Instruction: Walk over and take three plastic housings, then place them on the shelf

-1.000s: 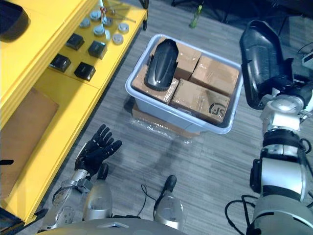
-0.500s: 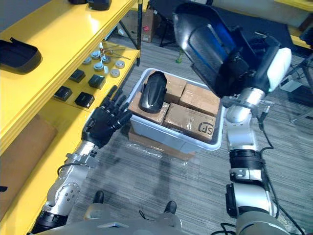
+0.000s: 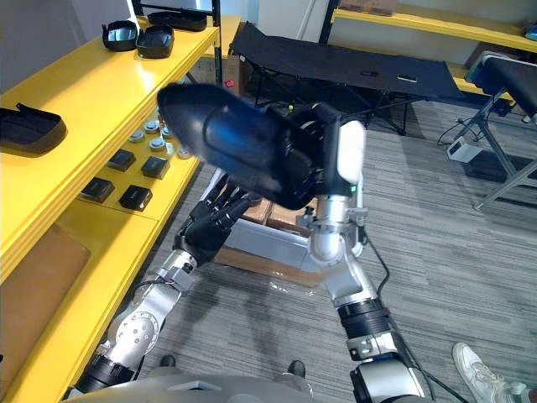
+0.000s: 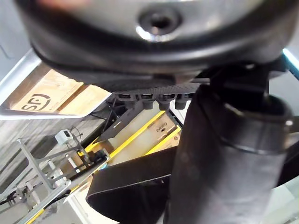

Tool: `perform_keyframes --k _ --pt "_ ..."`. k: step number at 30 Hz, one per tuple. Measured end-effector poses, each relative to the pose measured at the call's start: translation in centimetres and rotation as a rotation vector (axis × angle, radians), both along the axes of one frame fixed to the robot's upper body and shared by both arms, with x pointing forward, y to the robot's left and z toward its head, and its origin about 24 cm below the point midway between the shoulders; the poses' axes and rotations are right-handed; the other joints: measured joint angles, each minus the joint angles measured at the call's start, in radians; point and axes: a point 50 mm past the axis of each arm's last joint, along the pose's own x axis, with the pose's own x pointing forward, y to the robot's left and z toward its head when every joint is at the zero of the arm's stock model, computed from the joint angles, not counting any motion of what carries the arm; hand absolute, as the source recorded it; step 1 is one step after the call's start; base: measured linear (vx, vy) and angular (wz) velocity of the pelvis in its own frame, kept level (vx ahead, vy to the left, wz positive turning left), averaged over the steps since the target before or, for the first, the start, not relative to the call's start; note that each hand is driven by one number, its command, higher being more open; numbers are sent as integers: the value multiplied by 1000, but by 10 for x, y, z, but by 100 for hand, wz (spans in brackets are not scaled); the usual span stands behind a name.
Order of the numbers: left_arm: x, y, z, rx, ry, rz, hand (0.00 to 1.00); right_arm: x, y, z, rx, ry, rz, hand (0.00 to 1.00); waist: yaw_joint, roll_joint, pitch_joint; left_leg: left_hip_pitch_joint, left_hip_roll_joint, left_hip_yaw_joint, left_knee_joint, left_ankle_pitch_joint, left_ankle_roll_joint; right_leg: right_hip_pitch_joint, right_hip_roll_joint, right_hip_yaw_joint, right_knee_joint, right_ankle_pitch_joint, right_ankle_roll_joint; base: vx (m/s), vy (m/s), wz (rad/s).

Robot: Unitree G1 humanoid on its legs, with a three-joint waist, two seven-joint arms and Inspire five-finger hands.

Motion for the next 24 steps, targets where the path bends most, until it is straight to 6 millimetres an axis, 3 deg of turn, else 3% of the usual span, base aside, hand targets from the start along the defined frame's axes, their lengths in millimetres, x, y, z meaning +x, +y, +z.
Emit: perform_keyframes --k 5,10,11,17,24 --pt "1 3 -1 -53 26 73 100 -6 25 -37 10 147 66 0 2 6 -13 -2 -1 -9 0 0 0 5 0 -5 0 0 0 1 9 4" --pt "3 10 -9 -107 91 157 100 -11 35 -50 18 195 90 0 5 11 -17 -1 -2 -23 1 0 0 19 0 -19 -1 0 0 -7 10 7" --pt "3 10 -9 -111 90 164 0 -11 37 -50 19 197 98 0 6 11 -17 -1 -2 -23 2 0 0 19 0 -19 -1 0 0 0 0 0" --pt "3 13 -11 -126 105 197 0 -15 48 -61 70 235 108 0 10 12 -42 -1 -2 -25 14 -5 2 28 0 -21 -2 0 -1 0 0 0" --pt "7 20 -32 -70 193 221 0 -24 57 -70 75 242 144 0 12 9 -50 2 -1 -27 25 -8 2 35 0 -22 -3 1 -2 0 0 0"
